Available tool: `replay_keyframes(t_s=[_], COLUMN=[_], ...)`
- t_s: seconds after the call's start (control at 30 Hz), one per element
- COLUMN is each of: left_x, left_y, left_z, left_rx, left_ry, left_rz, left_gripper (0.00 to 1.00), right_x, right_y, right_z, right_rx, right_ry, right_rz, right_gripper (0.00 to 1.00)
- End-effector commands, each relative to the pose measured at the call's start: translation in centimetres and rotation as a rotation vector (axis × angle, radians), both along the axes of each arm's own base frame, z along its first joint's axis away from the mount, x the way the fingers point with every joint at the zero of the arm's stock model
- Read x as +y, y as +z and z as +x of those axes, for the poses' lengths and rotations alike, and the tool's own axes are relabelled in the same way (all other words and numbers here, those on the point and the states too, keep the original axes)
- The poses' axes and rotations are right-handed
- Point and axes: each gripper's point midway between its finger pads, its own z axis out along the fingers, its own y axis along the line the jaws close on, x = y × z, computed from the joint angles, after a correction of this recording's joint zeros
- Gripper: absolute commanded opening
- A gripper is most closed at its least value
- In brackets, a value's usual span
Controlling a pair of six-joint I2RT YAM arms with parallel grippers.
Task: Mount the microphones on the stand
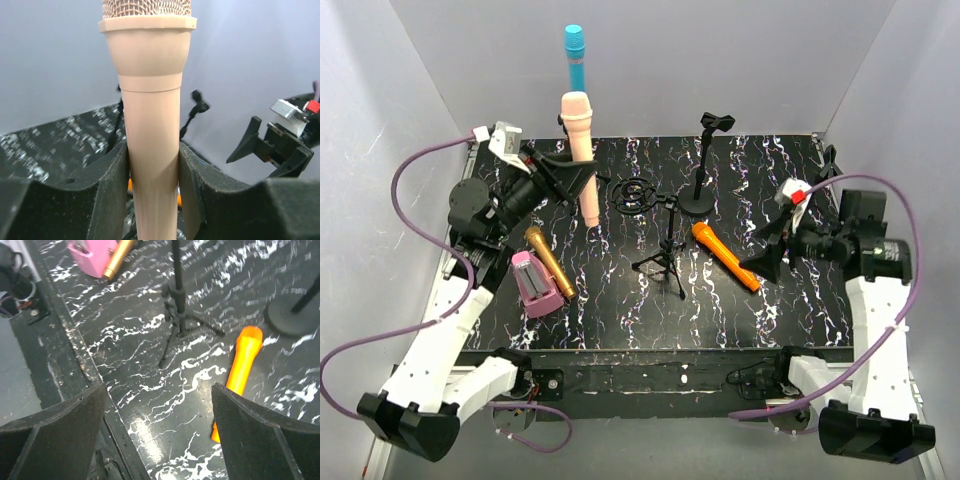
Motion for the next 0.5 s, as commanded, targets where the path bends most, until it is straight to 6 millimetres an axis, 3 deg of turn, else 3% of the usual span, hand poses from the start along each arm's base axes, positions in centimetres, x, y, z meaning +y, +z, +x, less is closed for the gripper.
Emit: replay_keyframes(t_s=[0.0,0.1,0.3,0.47], left_x=[-3.6,-7.1,-17.3,-21.8], left_y=[6.3,8.3,9.2,9.5], left_z=[-2.2,-2.5,-4.5,-5.4], left_rx=[-0.155,-0.199,-0.246,-0.256], left_ry=[-0.182,-0.231,-0.336,-0.326], left_rz=[-0.1,-0.113,-0.113,-0.18], left_gripper=[0.0,0.0,0.0,0.0], right_x=[2.2,3.4,4.8,5.1], right_y=[5.2,8.5,14.1,17.5], right_z=[-3.3,-4.2,-4.7,-3.6], right_rx=[0.031,0.018,-0.042,-0.036], right_ry=[0.171,0.244,0.275,0.203], right_rz=[0.073,0.132,0.233,0.307], right_gripper=[0.91,0.91,0.93,0.93])
